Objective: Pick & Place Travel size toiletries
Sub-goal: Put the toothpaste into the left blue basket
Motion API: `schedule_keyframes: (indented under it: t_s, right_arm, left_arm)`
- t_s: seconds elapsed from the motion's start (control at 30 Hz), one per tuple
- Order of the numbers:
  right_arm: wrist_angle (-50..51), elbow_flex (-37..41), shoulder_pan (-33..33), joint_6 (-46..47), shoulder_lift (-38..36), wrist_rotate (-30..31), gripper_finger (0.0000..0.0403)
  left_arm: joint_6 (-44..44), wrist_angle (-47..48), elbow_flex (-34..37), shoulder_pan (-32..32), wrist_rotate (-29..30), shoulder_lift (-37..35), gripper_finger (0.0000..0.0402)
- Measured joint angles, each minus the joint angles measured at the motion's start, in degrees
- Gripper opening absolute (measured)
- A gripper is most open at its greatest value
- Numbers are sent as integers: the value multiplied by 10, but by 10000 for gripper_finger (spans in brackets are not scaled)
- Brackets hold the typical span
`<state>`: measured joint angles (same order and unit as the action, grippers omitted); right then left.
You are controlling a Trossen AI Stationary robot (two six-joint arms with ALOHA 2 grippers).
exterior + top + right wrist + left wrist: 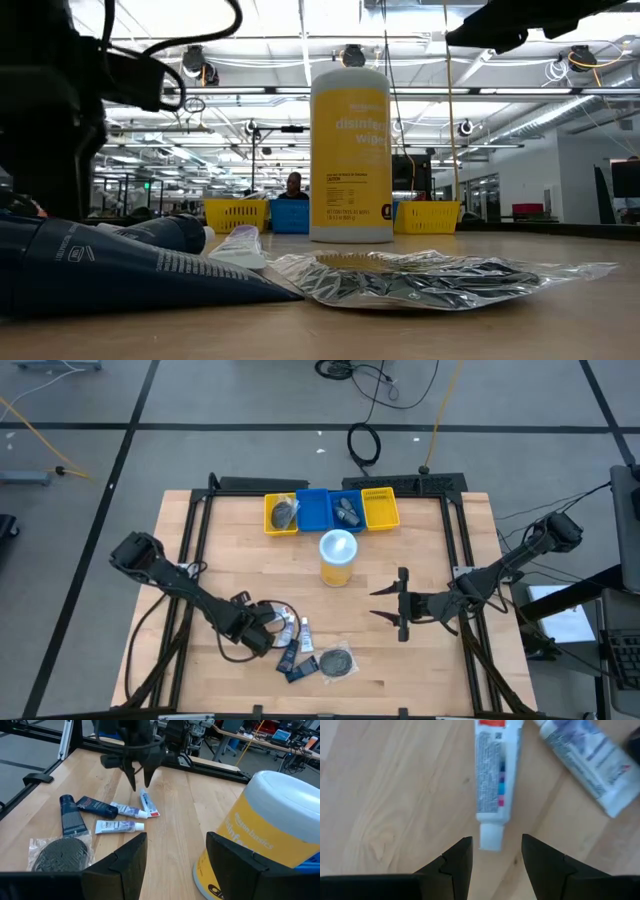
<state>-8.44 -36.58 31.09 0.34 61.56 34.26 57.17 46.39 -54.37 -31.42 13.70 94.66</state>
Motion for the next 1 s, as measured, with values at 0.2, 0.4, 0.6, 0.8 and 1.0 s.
schedule_keyframes:
  t_s: [0.2,0.4,0.6,0.8,1.0]
  right_arm:
    - [1,0,0,0,0,0,196]
    - [0,0,0,0,0,0,196]
    - [0,0,0,0,0,0,196]
    - [1,0,0,0,0,0,196]
    - [1,0,0,0,0,0,196]
  left_arm:
    - [-5,-31,26,6,0,-1,170]
    - [-35,-103,57,16,-3,-1,170]
    - [-30,-108,78,22,-27,-4,170]
    - [-47,-120,80,22,-41,-4,135]
    - [-57,-127,80,22,-59,-3,39]
